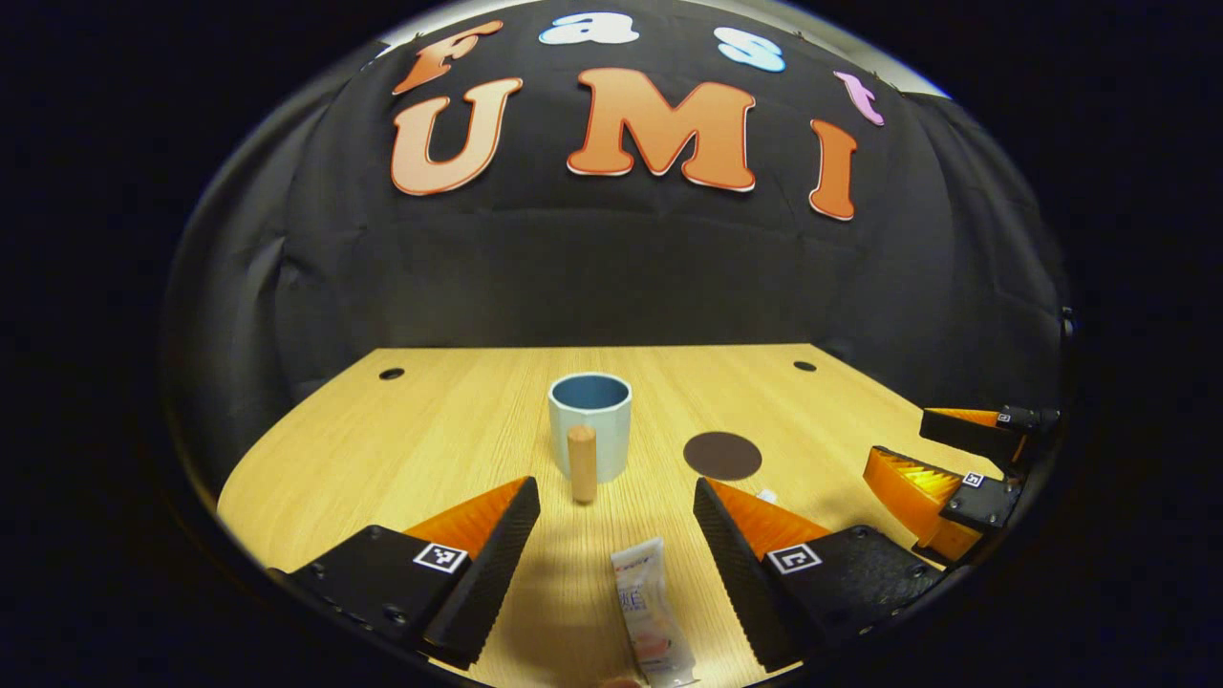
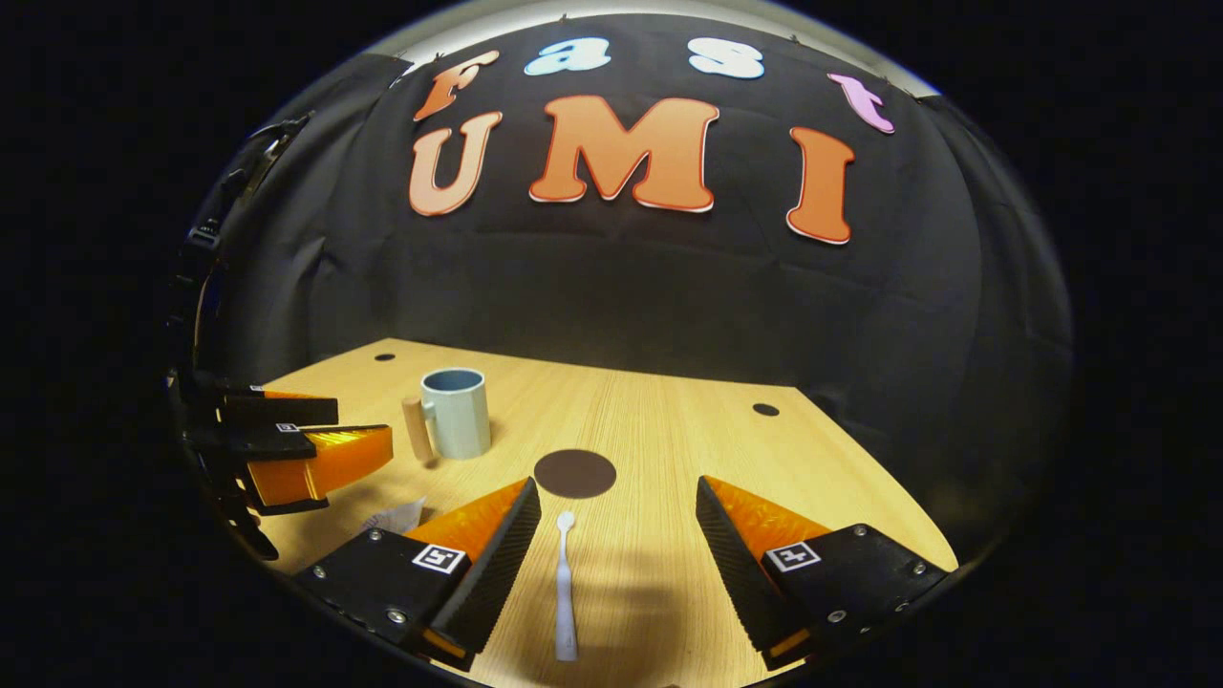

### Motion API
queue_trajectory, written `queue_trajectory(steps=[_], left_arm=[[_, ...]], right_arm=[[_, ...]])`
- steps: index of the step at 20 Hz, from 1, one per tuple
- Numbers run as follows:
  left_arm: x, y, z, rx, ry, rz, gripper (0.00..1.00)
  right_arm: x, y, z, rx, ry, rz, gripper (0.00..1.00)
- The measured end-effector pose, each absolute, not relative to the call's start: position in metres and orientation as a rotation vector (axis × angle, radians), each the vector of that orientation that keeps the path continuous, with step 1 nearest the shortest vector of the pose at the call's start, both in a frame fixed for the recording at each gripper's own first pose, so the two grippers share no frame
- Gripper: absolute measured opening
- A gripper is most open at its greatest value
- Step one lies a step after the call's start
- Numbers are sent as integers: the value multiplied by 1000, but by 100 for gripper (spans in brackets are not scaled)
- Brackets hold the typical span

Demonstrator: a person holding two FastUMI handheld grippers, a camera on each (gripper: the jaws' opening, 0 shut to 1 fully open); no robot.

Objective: Put the toothbrush and toothpaste on the desktop into the cup, then pick up the cup and place it on the coaster on the desktop.

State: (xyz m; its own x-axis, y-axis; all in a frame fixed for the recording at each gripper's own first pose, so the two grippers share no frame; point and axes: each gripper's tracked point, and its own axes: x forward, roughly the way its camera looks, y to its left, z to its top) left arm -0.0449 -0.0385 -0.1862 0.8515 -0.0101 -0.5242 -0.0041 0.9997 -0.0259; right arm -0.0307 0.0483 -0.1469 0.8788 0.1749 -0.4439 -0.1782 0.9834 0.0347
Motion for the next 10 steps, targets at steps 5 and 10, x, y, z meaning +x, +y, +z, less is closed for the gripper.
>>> queue_trajectory(steps=[5, 10], left_arm=[[-58, -43, -214, -32, 675, 0, 98], [-69, -48, -242, -43, 787, -9, 98]], right_arm=[[-37, 63, -174, -28, 575, 232, 96], [-43, 75, -213, -34, 710, 263, 89]])
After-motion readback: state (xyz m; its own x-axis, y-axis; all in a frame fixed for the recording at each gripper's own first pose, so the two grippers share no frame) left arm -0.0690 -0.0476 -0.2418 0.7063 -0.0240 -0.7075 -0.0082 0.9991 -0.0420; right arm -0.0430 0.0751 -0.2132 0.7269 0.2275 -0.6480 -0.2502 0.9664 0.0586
